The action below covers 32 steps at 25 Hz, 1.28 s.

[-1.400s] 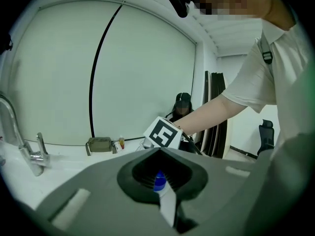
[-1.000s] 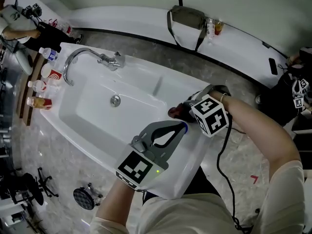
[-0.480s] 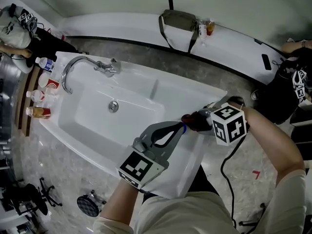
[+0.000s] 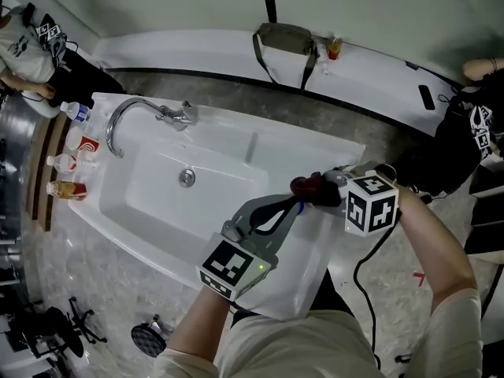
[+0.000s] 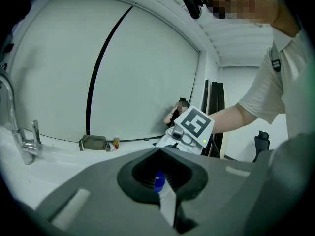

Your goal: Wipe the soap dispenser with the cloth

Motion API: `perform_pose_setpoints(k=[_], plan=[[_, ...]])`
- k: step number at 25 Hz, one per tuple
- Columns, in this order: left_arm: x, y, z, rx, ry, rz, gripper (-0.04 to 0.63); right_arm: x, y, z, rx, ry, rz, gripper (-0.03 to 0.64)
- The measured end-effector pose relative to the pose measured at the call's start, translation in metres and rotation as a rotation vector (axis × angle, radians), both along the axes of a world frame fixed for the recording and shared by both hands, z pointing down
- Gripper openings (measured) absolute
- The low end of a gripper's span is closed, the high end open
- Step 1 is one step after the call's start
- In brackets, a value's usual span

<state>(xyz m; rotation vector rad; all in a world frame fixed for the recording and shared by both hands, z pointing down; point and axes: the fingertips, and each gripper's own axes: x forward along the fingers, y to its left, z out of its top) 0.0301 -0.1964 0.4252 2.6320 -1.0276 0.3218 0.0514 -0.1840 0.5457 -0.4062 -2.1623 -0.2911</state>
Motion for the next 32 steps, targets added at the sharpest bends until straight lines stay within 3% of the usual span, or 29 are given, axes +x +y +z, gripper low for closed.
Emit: perform_pose_setpoints(k=[4, 7, 10, 13, 18, 21, 23, 27, 30, 32], plan=[[0.001, 0.004, 0.002, 0.001, -0.023, 0.034, 0.0, 0.011, 0.0, -0.008, -0.027, -0.061, 0.276, 0.08], [0.002, 0.006, -0.004, 0.048, -0.045, 0.047, 0.0, 0.019, -0.008, -0.023, -0.072, -0.13, 0.654, 0.08], [-0.005, 0.012, -0.028, 0.127, 0.004, 0.02, 0.0, 0.028, -0.006, -0.042, -0.137, -0.217, 1.02, 0.08], [-0.014, 0.023, -0.051, 0.187, 0.026, 0.045, 0.0, 0.032, 0.008, -0.073, -0.137, -0.335, 1.244, 0.08], [-0.053, 0.053, -0.071, 0.231, 0.051, 0.037, 0.0, 0.029, 0.044, -0.117, 0.0, -0.449, 1.413, 0.08], [-0.07, 0.073, -0.05, 0.258, -0.015, 0.089, 0.0, 0.023, 0.071, -0.127, 0.034, -0.491, 1.484, 0.08], [-0.072, 0.078, -0.019, 0.293, -0.081, 0.201, 0.044, 0.019, 0.087, -0.123, 0.047, -0.496, 1.523, 0.08], [-0.063, 0.069, 0.048, 0.31, -0.194, 0.451, 0.287, 0.013, 0.106, -0.096, 0.016, -0.461, 1.568, 0.08], [-0.05, 0.053, 0.081, 0.336, -0.244, 0.605, 0.321, 0.012, 0.109, -0.074, 0.001, -0.434, 1.605, 0.08], [-0.037, 0.038, 0.097, 0.332, -0.238, 0.655, 0.325, 0.012, 0.105, -0.061, -0.006, -0.413, 1.615, 0.08]])
